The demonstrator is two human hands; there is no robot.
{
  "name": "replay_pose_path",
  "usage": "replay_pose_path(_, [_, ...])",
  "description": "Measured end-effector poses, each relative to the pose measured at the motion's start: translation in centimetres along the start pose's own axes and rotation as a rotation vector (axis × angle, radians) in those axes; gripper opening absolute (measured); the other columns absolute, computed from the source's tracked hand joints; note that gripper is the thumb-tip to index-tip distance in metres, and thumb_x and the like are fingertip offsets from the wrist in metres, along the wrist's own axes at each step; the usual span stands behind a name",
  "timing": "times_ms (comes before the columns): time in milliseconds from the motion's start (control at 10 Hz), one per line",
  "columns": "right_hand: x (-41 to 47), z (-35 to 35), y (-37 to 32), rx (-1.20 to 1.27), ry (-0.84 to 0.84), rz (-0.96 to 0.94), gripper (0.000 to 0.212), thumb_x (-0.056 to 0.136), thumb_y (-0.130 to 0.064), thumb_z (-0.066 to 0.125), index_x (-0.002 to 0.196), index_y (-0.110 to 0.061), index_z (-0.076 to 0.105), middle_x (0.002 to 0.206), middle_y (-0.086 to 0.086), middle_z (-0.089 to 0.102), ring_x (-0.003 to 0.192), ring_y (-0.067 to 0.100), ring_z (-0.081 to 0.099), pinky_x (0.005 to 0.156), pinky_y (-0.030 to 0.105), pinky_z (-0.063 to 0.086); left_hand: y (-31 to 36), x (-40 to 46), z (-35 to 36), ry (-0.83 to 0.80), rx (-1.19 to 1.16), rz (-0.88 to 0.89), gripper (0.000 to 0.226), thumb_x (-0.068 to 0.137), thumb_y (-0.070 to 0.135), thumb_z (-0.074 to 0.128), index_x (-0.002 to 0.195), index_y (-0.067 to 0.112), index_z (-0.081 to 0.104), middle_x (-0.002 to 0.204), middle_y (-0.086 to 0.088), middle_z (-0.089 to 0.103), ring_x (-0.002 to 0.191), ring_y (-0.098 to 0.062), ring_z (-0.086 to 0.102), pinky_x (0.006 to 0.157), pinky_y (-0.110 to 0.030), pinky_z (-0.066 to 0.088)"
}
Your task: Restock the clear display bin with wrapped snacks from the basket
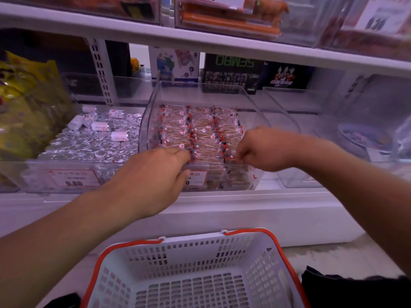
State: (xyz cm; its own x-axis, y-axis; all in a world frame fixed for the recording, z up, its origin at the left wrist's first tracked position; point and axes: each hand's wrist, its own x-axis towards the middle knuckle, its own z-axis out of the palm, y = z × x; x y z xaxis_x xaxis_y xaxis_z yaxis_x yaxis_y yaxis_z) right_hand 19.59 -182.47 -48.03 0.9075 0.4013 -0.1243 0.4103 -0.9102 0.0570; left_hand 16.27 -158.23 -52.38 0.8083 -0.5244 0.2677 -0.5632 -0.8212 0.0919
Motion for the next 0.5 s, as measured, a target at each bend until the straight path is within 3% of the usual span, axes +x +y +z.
replay_pose_path(100, [0.1, 0.2, 0.2, 0.016, -0.013, 0.014, 0.025, 0.085, -0.006, 0.056, 0.097, -0.015, 0.076, 0.095, 0.002, 0.074, 0.092, 0.02, 0.063, 0.087, 0.034, 0.05, 0.0, 0.3, 0.0, 0.0, 0.001, 0.002, 0.017, 0.097, 0.035, 0.047, 0.109, 0.027, 0.056, 0.106, 0.005, 0.062, 0.097, -0.022, 0.06, 0.076, -0.038, 0.052])
replay_pose_path(200, [-0.6, 0.1, -0.5, 0.022, -0.01, 0.033, 0.026, 0.088, -0.007, 0.053, 0.1, -0.014, 0.075, 0.099, 0.003, 0.074, 0.095, 0.022, 0.063, 0.088, 0.037, 0.051, 0.2, 0.2, 0.0, -0.008, 0.005, -0.008, 0.021, 0.096, 0.035, 0.047, 0.112, 0.027, 0.056, 0.109, 0.005, 0.062, 0.1, -0.022, 0.06, 0.079, -0.039, 0.053])
replay_pose_path(300, [-2.4, 0.3, -1.2, 0.023, 0.164, 0.062, 0.031, 0.09, -0.011, 0.049, 0.104, -0.022, 0.073, 0.103, -0.001, 0.072, 0.092, 0.02, 0.062, 0.086, 0.039, 0.053, 0.1, 0.1, -0.1, 0.029, -0.053, -0.008, 0.029, 0.096, 0.037, 0.049, 0.123, 0.026, 0.056, 0.119, 0.006, 0.062, 0.109, -0.019, 0.058, 0.087, -0.039, 0.052])
replay_pose_path(400, [-4.8, 0.9, -2.5, 0.383, 0.297, 0.033, 0.027, 0.095, -0.012, 0.054, 0.11, -0.025, 0.071, 0.103, -0.009, 0.073, 0.088, 0.004, 0.063, 0.08, 0.014, 0.049, 0.7, -0.4, -0.6, 0.139, -0.318, -0.046, 0.035, 0.094, 0.038, 0.057, 0.127, 0.027, 0.059, 0.119, 0.011, 0.064, 0.108, -0.006, 0.058, 0.092, -0.022, 0.049])
replay_pose_path(500, [-7.2, 0.5, -4.0, 1.298, 0.243, 0.085, 0.027, 0.095, -0.007, 0.056, 0.116, -0.02, 0.068, 0.11, -0.003, 0.074, 0.106, 0.009, 0.067, 0.092, 0.02, 0.052, 1.2, -1.3, -2.1, 0.204, -0.717, -0.116, 0.026, 0.091, 0.029, 0.064, 0.117, 0.03, 0.065, 0.104, 0.017, 0.069, 0.099, 0.004, 0.062, 0.087, -0.012, 0.049])
